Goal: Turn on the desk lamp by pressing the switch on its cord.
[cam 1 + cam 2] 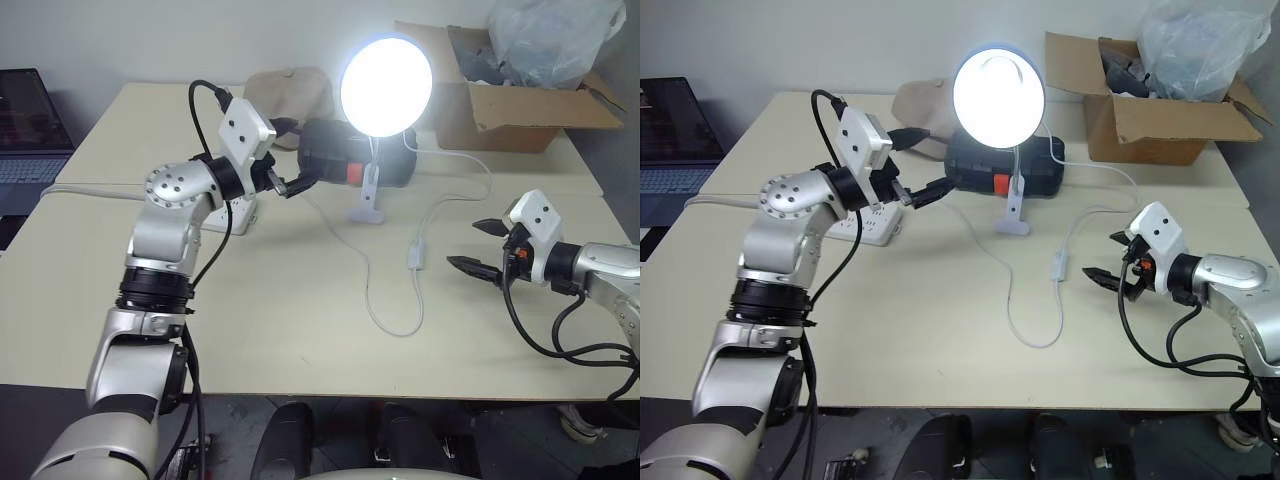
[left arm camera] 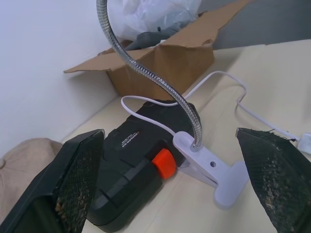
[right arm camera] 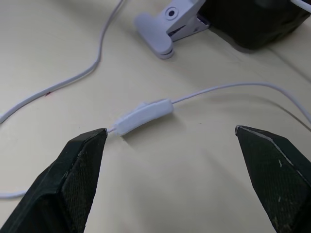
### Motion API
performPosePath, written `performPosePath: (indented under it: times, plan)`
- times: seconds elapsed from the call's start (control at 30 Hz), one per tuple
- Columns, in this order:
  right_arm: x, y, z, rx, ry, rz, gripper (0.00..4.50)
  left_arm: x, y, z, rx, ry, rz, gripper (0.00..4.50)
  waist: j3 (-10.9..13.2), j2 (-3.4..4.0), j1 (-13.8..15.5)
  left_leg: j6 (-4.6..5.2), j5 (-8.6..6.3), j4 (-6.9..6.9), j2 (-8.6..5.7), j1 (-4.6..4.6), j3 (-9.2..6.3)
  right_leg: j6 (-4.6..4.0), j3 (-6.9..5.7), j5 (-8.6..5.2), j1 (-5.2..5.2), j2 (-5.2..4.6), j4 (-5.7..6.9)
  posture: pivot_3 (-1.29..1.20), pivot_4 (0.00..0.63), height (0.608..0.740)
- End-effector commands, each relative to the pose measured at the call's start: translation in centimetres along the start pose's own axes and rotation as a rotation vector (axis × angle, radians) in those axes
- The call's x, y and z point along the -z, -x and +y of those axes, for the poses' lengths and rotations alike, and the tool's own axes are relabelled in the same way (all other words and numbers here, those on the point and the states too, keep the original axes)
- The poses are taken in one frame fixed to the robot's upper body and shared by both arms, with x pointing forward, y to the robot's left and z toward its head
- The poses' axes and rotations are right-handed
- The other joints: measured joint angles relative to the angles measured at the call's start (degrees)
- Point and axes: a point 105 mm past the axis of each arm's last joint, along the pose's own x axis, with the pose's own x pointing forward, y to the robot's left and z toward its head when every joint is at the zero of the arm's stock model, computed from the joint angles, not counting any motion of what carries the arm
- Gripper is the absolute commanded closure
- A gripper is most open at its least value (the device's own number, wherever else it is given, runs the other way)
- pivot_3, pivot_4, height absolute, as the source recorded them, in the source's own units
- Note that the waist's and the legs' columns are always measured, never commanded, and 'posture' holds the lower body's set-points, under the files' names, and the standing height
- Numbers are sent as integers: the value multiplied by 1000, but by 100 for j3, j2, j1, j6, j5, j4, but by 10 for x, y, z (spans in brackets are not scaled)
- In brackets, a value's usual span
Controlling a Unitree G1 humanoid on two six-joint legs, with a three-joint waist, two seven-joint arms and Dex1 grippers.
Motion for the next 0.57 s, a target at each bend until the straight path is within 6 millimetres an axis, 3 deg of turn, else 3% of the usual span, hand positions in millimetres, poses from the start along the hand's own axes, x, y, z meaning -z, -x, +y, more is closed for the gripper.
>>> performPosePath:
  times: [0.03, 0.17, 0.27, 0.4, 0.57]
  plan:
    - [-14, 19, -5, -27, 87, -27, 62, -6, 30, -27, 210, 114, 56, 0, 0, 0, -17, -9, 5, -1, 4, 0, 0, -1, 1, 0, -2, -1, 0, 0, 150, 740]
    - [-7, 30, -10, -43, 137, 10, 62, 8, 55, -47, 294, 199, 171, 0, 0, 1, 9, -11, 6, -2, 7, 4, -5, -4, -1, -2, 0, -3, 3, 0, 150, 740]
    - [-14, 43, -23, -16, 120, -15, 62, 9, 68, -57, 289, 224, 198, 0, 0, 0, 28, -1, 1, 1, 5, 4, -5, -4, -3, -1, 3, -10, 4, 0, 150, 740]
    - [-18, 59, -31, -31, 119, -8, 62, 13, 74, -69, 289, 262, 219, 0, 0, 0, 41, 0, -1, 0, -4, 16, -4, -3, -5, -2, 19, -25, 2, 0, 150, 740]
    - [-17, 63, -32, -47, 141, 12, 62, 18, 78, -77, 314, 264, 239, 0, 0, 0, 37, 0, -1, 1, -3, 20, -5, -3, -6, -2, 23, -25, 1, 0, 150, 740]
